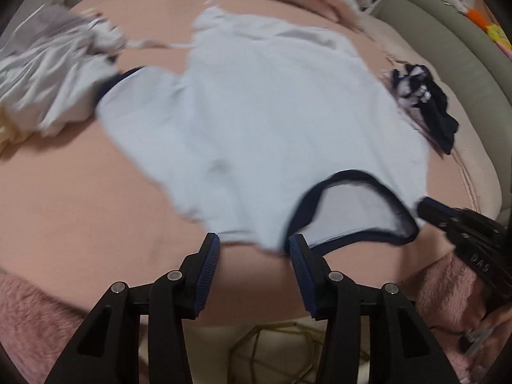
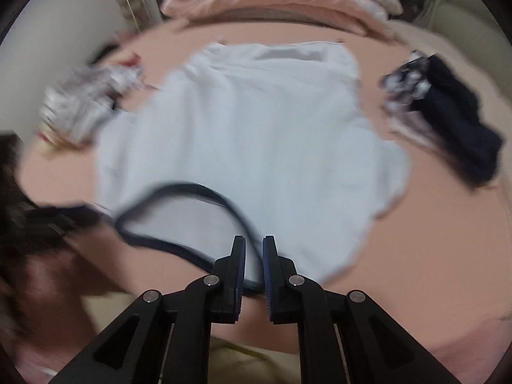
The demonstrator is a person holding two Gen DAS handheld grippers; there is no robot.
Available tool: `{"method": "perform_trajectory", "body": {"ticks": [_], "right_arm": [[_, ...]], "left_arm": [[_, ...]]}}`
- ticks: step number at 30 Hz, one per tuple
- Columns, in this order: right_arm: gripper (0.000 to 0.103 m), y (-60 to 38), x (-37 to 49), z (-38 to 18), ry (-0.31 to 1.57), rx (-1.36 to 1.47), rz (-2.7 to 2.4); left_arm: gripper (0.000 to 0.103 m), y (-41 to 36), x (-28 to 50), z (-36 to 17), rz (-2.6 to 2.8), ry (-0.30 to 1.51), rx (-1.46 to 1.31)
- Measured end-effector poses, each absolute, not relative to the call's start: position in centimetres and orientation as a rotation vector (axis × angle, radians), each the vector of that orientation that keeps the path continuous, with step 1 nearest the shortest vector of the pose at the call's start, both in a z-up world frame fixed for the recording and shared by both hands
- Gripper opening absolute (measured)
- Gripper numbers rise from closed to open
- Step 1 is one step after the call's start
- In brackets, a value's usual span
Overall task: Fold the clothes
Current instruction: 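Lay the white shirt flat on the bed with both grippers and release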
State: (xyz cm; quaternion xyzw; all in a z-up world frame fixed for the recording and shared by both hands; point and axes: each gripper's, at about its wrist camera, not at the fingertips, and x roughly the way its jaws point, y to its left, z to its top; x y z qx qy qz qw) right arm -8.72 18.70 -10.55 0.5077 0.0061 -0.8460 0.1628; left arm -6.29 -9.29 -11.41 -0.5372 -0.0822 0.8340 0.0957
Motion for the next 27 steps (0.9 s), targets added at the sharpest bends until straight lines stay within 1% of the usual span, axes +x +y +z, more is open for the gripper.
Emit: {"method": "perform_trajectory", "body": {"ticks": [2,4,6,8,11,13,16,19,21,24,26,27], "right_arm": [[0.009,17.8,-9.2,-12.1,0.061,1.463,-2.395],[0.009,17.4,-9.4,-13.9,0.097,1.526,-2.37],[0.009,17.9,-9.1,-15.0,0.099,1.573,-2.381],[0.009,18.9,-8.8,-14.7,0.104,1.584,-2.419],[0.009,20.0,-8.5,-14.2,0.141,1.6,-2.437],[0.009,20.2,-8.2,-13.8,0.13,1.598,-2.395],[0.01,19.6,-7.9,-12.7,0.074,1.548,-2.274],[0.01,19.5,-7.8,-11.4,0.085,1.463,-2.381],[0.01,19.4,-8.5,-12.2,0.144,1.484,-2.413],[0.011,19.6,-8.5,-14.6,0.138,1.562,-2.396],[0.01,20.4,-8.4,-15.5,0.054,1.556,-2.384],[0.01,20.9,-8.4,-15.6,-0.008,1.546,-2.375]], "left_arm": [[0.043,-8.4,-6.6,-11.6,2.469,-0.241,-1.557],[0.043,-7.4,-7.4,-12.8,2.459,-0.209,-1.602],[0.043,-5.5,-8.0,-13.5,2.489,-0.113,-1.627],[0.043,-5.6,-7.3,-13.3,2.527,-0.019,-1.634],[0.044,-7.1,-6.3,-13.0,2.505,-0.034,-1.702],[0.044,-8.3,-5.9,-12.8,2.464,-0.109,-1.737],[0.043,-9.0,-5.5,-11.7,2.502,-0.077,-1.712],[0.043,-8.8,-5.5,-10.9,2.512,-0.112,-1.626],[0.043,-7.6,-5.9,-10.9,2.497,-0.083,-1.583],[0.043,-5.9,-6.5,-11.6,2.515,-0.006,-1.557],[0.038,-4.7,-7.5,-12.5,2.531,0.067,-1.571],[0.024,-4.0,-8.0,-13.0,2.538,0.104,-1.577]]}}
